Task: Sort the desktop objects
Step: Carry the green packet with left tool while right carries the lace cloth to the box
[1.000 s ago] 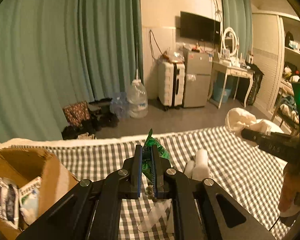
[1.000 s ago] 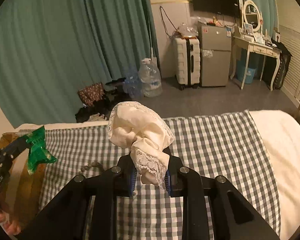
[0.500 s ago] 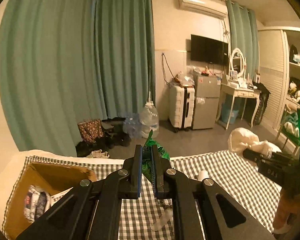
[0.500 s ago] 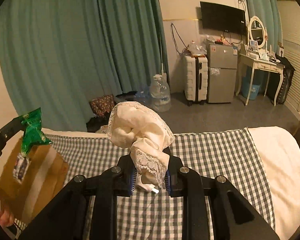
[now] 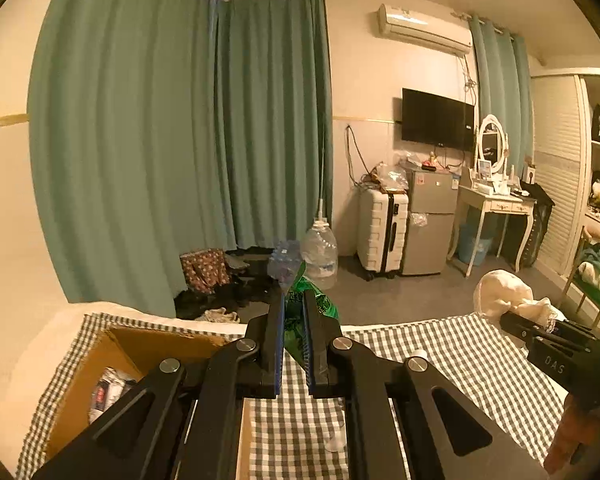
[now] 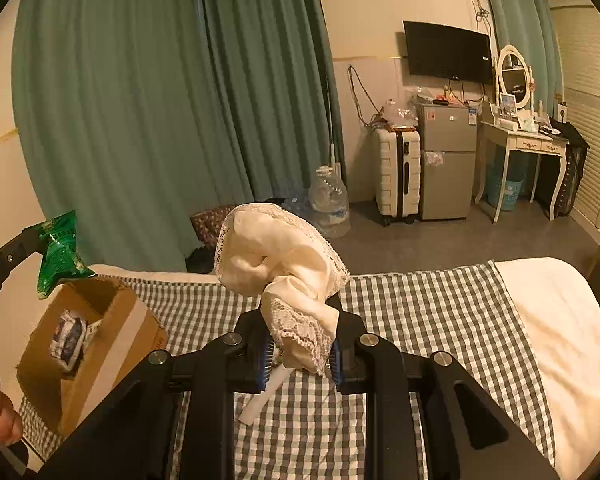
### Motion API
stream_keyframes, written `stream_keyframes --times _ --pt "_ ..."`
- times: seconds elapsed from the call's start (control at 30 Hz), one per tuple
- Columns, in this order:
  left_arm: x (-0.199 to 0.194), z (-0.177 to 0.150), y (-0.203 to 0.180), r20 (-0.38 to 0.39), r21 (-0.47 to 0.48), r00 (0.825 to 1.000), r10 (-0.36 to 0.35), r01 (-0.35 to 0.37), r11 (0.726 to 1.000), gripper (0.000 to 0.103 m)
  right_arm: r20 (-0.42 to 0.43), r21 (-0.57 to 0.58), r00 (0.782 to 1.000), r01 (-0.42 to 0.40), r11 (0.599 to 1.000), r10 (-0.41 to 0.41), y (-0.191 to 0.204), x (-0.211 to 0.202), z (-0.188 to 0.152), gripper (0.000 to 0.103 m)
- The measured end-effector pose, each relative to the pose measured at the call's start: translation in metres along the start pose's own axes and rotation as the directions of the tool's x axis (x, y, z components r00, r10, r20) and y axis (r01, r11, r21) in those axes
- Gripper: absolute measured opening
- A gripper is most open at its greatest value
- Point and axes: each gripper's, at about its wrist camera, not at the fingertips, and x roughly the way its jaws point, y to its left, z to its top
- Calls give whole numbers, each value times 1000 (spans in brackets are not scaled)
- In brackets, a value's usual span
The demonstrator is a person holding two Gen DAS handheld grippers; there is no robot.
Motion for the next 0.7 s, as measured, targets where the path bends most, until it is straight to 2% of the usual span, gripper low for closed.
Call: stream_keyframes --times 0.23,0.4,0.7 --pt "-21 6 4 23 -11 1000 -17 18 1000 8 28 -3 1000 -10 1000 10 8 -8 4 22" --pt "-28 5 11 30 13 999 13 -13 1000 8 34 -20 999 -21 1000 22 22 -11 5 22" --pt "-43 7 48 50 -34 997 63 -61 998 8 28 -60 998 -62 996 64 66 -15 -4 22"
